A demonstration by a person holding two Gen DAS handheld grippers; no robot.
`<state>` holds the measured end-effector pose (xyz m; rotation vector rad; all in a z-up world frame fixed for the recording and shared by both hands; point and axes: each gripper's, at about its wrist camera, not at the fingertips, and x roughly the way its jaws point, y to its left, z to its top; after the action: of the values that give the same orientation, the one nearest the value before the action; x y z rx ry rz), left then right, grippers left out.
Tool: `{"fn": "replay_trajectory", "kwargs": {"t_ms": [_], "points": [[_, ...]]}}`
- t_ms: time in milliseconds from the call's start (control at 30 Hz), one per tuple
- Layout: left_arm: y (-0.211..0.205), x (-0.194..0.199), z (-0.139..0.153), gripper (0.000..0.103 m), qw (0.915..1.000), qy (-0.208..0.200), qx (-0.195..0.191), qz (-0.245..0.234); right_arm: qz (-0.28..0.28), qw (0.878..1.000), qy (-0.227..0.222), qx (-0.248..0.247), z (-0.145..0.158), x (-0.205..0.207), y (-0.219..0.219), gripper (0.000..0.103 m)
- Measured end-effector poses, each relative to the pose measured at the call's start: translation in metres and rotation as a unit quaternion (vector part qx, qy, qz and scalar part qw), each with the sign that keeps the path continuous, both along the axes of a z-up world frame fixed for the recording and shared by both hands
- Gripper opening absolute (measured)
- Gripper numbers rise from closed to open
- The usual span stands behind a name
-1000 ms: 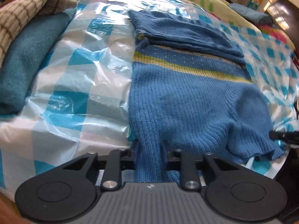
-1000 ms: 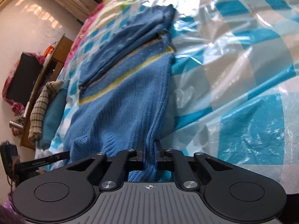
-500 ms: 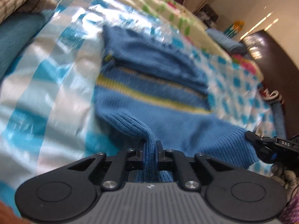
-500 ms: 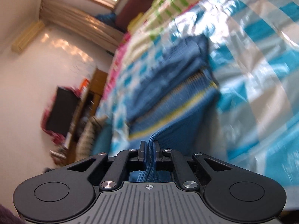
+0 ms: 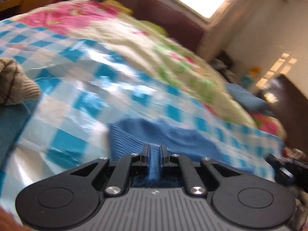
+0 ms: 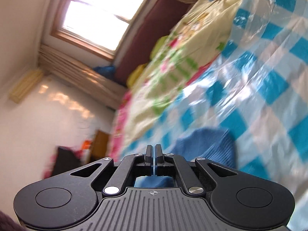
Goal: Fold small clothes
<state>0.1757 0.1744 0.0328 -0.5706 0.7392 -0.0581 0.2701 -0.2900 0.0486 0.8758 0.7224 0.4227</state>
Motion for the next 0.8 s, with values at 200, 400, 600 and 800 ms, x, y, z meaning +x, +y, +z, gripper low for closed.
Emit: {"fn": "replay_trajectory", "kwargs": {"t_ms": [200,400,600,800], "points": [[0.014,0.001,-0.036,0.021,0.9988,0.033,-0.028,0.021,0.064,0.986,-0.019,-0.154,-0.017,-0.001,0.031,0.009],[0.011,-0.016,-0.02,0.049,0.999,0.024,0.038,0.0,0.145,0.945,-0.054,-0.287,-0.024,-0.015,0.067,0.026],[-0.024,-0.011,-0.016,0.059,0.9851,0.028,0.151,-0.076,0.208,0.909,-0.07,-0.354,-0.029,0.003,0.106,0.035],[-0.048,0.012,-0.028,0.06,0.9713,0.048,0.196,-0.126,0.238,0.889,-0.056,-0.386,-0.042,0.024,0.129,0.036]]}}
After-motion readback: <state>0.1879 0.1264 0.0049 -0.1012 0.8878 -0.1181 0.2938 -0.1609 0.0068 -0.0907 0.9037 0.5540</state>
